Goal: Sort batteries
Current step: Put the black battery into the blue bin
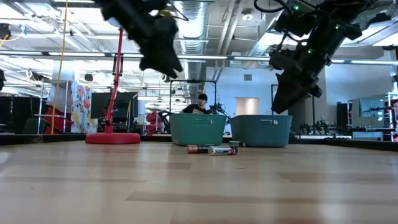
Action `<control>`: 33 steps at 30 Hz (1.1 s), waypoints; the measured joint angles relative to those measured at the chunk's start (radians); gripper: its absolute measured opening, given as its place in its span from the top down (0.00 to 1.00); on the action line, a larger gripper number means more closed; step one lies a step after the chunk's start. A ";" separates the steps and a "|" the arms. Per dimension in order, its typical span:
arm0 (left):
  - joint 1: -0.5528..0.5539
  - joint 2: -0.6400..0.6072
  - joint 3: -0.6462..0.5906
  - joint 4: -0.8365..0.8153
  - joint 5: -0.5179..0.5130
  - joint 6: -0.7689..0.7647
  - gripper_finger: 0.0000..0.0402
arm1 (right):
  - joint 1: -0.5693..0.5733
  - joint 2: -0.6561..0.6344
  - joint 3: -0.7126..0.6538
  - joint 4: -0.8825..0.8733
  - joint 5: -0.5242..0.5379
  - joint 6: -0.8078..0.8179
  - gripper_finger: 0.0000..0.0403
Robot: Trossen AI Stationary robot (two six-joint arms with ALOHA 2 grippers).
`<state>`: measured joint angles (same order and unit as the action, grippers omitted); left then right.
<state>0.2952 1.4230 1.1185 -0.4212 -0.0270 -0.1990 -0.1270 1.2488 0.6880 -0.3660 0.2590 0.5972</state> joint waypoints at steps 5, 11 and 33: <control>-0.087 -0.103 -0.227 0.176 0.001 -0.013 0.57 | 0.005 0.000 0.000 0.000 -0.001 -0.036 0.71; -0.175 -0.063 -0.385 0.324 0.002 0.150 0.57 | 0.006 0.000 0.000 0.001 -0.001 -0.049 0.71; -0.217 0.343 -0.419 0.904 0.080 0.261 0.57 | 0.123 0.000 0.000 0.004 -0.001 -0.001 0.71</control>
<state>0.0780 1.7661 0.6994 0.4830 0.0535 0.0624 -0.0036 1.2488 0.6880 -0.3620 0.2579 0.5966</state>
